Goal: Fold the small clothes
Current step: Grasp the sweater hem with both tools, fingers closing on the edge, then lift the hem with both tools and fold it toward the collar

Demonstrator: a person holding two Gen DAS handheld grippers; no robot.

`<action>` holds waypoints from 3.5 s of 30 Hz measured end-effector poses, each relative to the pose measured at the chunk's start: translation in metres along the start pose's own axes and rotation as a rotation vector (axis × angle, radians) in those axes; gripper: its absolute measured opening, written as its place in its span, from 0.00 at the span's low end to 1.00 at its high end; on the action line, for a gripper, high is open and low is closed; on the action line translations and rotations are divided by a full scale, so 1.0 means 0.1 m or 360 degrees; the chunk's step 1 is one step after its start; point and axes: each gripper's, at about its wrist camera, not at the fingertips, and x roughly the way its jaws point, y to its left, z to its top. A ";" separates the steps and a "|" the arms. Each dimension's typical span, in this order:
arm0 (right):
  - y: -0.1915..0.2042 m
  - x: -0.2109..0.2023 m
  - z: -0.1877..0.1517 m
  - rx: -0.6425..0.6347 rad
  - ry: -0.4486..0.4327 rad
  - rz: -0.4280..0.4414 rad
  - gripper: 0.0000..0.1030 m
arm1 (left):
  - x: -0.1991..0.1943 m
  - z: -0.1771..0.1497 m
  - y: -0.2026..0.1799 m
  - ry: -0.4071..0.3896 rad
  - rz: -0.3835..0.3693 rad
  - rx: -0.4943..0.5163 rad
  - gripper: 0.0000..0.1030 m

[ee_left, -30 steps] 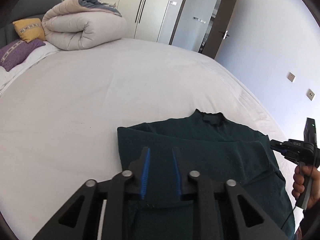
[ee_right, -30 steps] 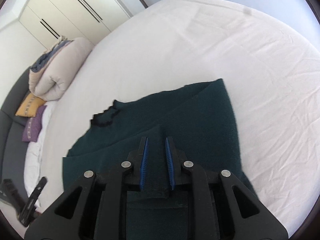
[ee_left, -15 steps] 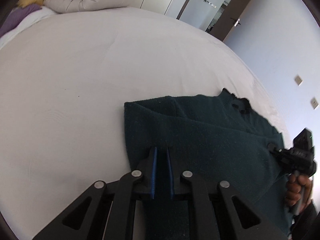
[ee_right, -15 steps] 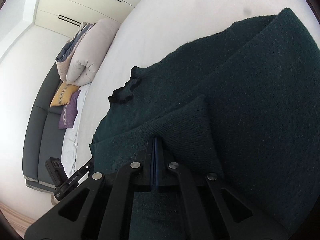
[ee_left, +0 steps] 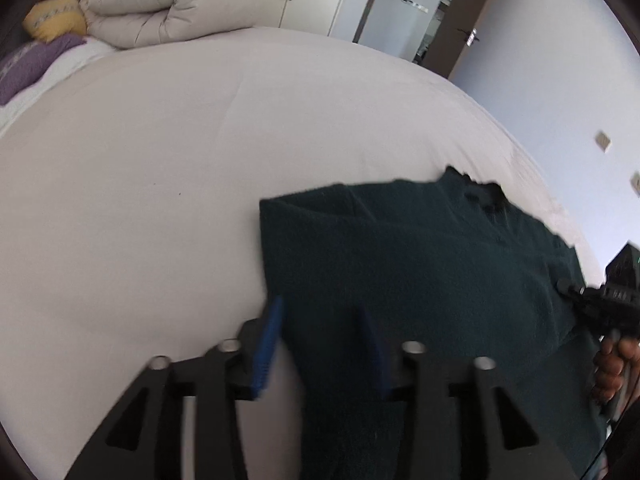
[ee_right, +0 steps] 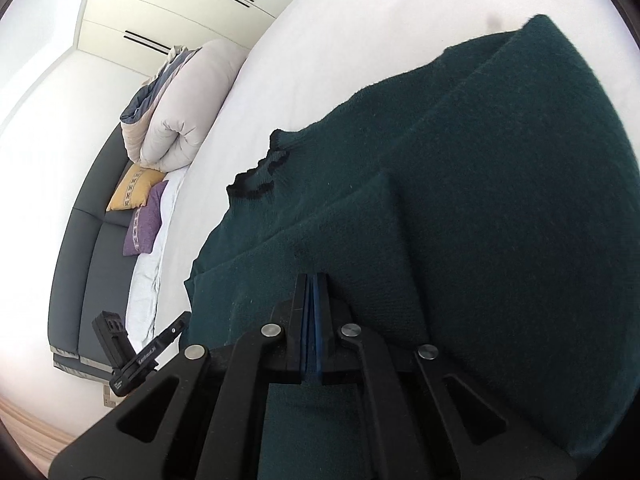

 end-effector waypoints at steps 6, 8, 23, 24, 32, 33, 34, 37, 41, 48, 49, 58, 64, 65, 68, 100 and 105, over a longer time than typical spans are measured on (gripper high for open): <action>-0.19 -0.66 -0.54 0.0087 -0.0037 -0.0031 0.05 | -0.57 -0.84 -0.22 0.0078 -0.0014 0.0225 0.84; -0.19 -0.99 -0.78 0.0074 -0.0089 -0.0032 0.05 | -0.88 -1.11 -0.15 0.0062 -0.0083 0.0153 0.84; -0.36 -2.73 -2.45 -0.0009 -0.0344 -0.0196 0.69 | -1.73 -2.33 0.01 0.0139 -0.0326 -0.0344 0.84; -0.41 -2.79 -2.50 0.0003 -0.0342 -0.0212 0.69 | -1.74 -2.35 0.00 0.0145 -0.0335 -0.0343 0.84; -0.63 -2.99 -2.74 0.0006 -0.0268 -0.0352 0.69 | -1.74 -2.45 -0.11 0.0233 -0.0312 -0.0232 0.81; -0.65 -3.00 -2.74 0.0012 -0.0257 -0.0349 0.69 | -1.74 -2.46 -0.11 0.0245 -0.0315 -0.0224 0.80; -0.67 -3.00 -2.75 0.0022 -0.0249 -0.0342 0.69 | -1.73 -2.45 -0.10 0.0257 -0.0333 -0.0221 0.78; -0.70 -3.04 -2.79 0.0038 -0.0237 -0.0320 0.69 | -1.73 -2.46 -0.04 0.0292 -0.0382 -0.0255 0.61; -0.72 -3.06 -2.82 0.0056 -0.0199 -0.0300 0.68 | -1.74 -2.51 0.05 0.0366 -0.0437 -0.0311 0.52; -0.72 -3.08 -2.87 0.0079 -0.0121 -0.0288 0.67 | -1.74 -2.56 0.04 0.0433 -0.0457 -0.0369 0.51; -0.71 -3.09 -2.88 0.0077 -0.0108 -0.0300 0.67 | -1.74 -2.57 0.02 0.0451 -0.0451 -0.0362 0.46; -0.73 -3.09 -2.89 0.0060 0.0044 -0.0389 0.64 | -1.70 -2.66 0.00 0.0518 -0.0468 -0.0352 0.07; -0.75 -3.06 -2.84 0.0055 0.0154 -0.0467 0.52 | -1.71 -2.65 -0.02 0.0508 -0.0484 -0.0359 0.06; -0.76 -3.05 -2.83 0.0057 0.0166 -0.0470 0.49 | -1.71 -2.65 -0.01 0.0506 -0.0493 -0.0366 0.06; -0.81 -3.02 -2.83 0.0066 0.0229 -0.0496 0.37 | -1.72 -2.65 0.02 0.0496 -0.0521 -0.0383 0.06; -0.39 -3.24 -2.33 0.0135 -0.0100 0.0139 0.07 | -2.21 -2.10 0.30 0.0056 -0.1072 -0.0797 0.05; -0.20 -3.13 -1.94 0.0110 -0.0167 0.0169 0.07 | -2.18 -1.84 0.36 -0.0018 -0.1101 -0.0836 0.05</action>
